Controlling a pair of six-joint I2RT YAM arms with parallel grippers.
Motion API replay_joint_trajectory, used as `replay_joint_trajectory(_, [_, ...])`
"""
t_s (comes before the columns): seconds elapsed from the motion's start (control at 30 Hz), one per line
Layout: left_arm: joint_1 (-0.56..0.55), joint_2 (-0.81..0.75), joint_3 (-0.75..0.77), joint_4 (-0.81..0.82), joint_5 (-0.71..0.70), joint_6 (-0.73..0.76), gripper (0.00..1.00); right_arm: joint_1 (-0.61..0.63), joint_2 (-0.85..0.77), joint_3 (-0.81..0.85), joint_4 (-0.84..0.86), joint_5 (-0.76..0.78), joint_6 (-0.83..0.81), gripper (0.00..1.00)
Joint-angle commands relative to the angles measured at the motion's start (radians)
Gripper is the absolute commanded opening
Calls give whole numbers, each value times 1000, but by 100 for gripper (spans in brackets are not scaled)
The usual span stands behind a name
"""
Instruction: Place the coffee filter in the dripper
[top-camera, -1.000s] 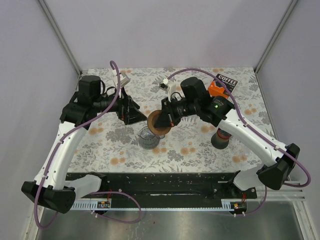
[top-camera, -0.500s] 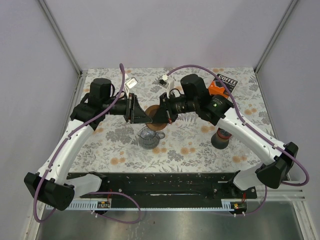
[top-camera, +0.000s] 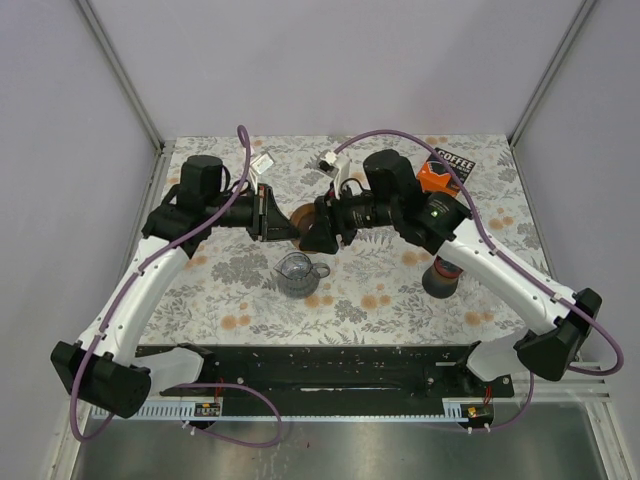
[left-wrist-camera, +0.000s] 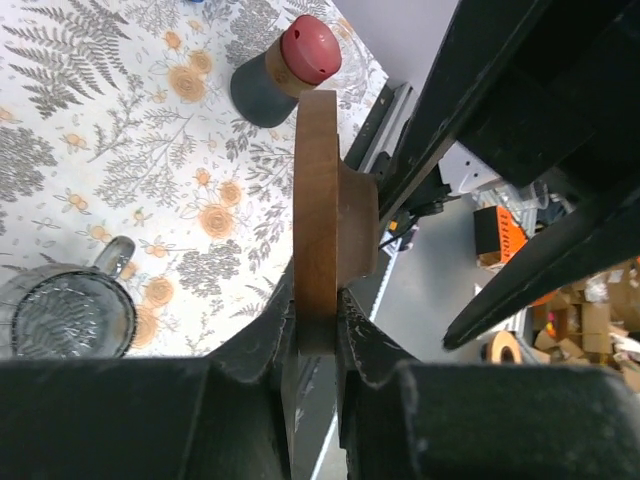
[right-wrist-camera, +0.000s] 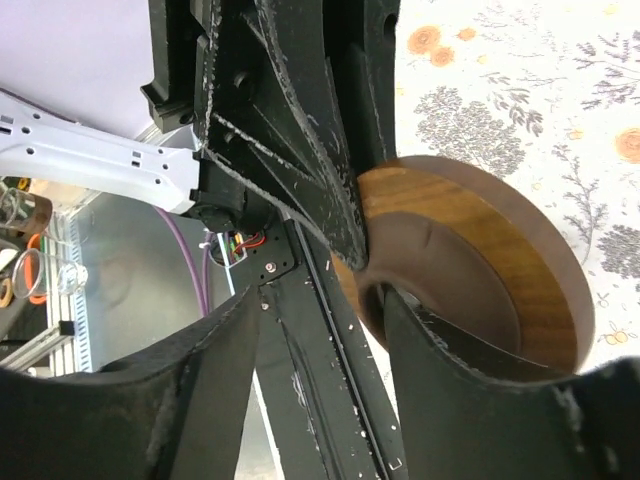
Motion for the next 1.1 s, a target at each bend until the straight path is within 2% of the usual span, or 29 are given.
replay_joint_trajectory(0.0, [31,-30,19,31,-15,130,0,-14,-89,6,-38,111,-24,63])
replay_joint_trajectory(0.17, [34,-36,39,-25,-177,305,0,-23,-118,27,-118,195,-38,64])
replay_joint_trajectory(0.33, [16,-84,38,-38,-396,582,0,-63,-109,61,-159,292,23,71])
replay_joint_trajectory(0.57, [-59,-111,59,-80,-918,1140,0,-150,-19,182,-179,302,135,78])
replay_joint_trajectory(0.7, [-62,-194,1,-7,-1102,1500,0,-154,52,240,-161,274,186,79])
replay_joint_trajectory(0.8, [-64,-344,-149,137,-1064,1820,0,-152,98,269,-121,197,222,81])
replay_joint_trajectory(0.9, [-64,-546,-412,338,-881,2217,0,-150,127,283,-68,157,259,81])
replay_joint_trajectory(0.97, [-65,-649,-549,444,-742,2365,0,-138,145,283,-28,129,273,81])
replay_joint_trajectory(1.07, [-65,-723,-667,533,-613,2479,0,-105,174,299,-8,115,276,81])
